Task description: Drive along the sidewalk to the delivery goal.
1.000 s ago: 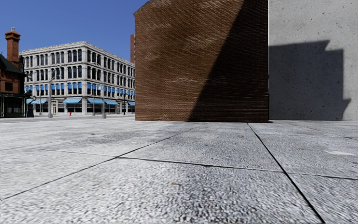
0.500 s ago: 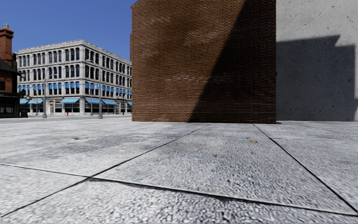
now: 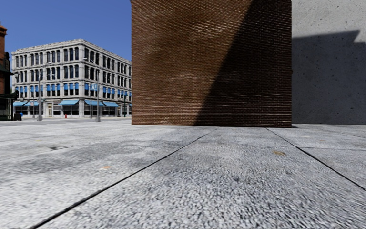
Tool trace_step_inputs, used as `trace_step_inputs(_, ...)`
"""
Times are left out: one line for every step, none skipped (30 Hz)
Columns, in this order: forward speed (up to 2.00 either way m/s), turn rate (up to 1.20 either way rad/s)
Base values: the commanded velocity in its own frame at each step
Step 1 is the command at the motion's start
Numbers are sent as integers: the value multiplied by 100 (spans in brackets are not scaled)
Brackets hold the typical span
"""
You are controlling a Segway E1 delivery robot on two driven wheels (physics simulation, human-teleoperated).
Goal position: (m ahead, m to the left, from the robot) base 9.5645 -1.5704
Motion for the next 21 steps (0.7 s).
trace_step_inputs(200,-11)
trace_step_inputs(200,-11)
trace_step_inputs(200,-11)
trace_step_inputs(200,-11)
trace_step_inputs(200,-11)
trace_step_inputs(200,-11)
trace_step_inputs(200,-11)
trace_step_inputs(200,-12)
trace_step_inputs(200,-12)
trace_step_inputs(200,-14)
trace_step_inputs(200,-14)
trace_step_inputs(200,-15)
trace_step_inputs(200,-16)
trace_step_inputs(200,-16)
trace_step_inputs(200,-16)
trace_step_inputs(200,-19)
trace_step_inputs(200,-20)
trace_step_inputs(200,-20)
trace_step_inputs(200,-20)
trace_step_inputs(200,-20)
trace_step_inputs(200,-20)
